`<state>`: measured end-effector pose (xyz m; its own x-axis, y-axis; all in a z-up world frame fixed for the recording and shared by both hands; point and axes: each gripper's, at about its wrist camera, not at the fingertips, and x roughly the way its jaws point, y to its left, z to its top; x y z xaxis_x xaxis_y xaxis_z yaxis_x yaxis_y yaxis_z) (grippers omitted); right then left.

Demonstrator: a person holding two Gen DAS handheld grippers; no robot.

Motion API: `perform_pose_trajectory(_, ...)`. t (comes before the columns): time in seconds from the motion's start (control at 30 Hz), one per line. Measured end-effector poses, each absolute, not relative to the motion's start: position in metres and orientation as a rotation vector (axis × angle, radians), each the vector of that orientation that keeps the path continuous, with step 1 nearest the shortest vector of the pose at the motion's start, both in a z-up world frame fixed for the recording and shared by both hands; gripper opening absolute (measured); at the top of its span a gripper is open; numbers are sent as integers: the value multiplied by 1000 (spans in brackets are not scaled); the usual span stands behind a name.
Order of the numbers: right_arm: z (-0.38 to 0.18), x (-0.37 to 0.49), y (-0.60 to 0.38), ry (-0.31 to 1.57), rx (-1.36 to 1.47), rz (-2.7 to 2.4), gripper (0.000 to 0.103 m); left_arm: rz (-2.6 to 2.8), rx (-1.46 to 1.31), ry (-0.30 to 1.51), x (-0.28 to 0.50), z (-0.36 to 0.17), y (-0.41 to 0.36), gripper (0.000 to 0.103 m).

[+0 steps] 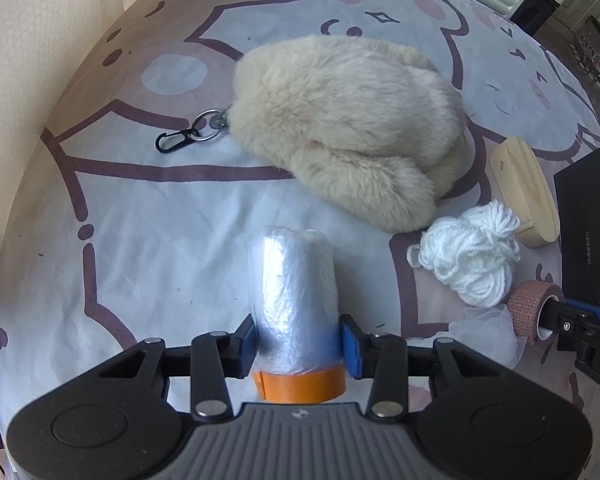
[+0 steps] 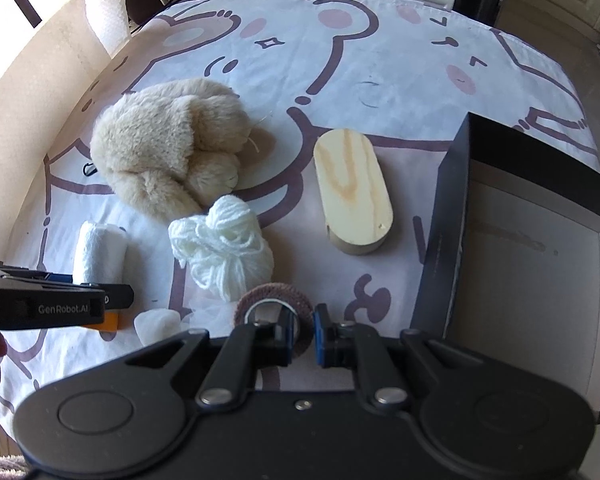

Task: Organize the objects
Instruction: 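Lift the plastic roll with the left tool while the right tool lifts the tape roll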

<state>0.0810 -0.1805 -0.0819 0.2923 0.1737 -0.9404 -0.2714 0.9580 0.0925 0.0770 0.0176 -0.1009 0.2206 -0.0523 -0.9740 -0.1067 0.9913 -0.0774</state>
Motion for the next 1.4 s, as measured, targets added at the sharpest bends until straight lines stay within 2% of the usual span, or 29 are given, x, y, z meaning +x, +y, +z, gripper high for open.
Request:
perform_pose_trajectory(0.3, -71, 77, -179, 1211, -90, 294, 11, 50, -125, 1268, 72, -79, 20, 42)
perform_pose_trajectory(0.97, -7, 49, -192, 1019, -49, 219, 11, 40, -29, 1025, 39, -3, 8, 42)
perform_pose_trajectory(1.4, 13, 37, -203, 945, -33, 188, 11, 28, -11, 963, 29, 16, -3, 42)
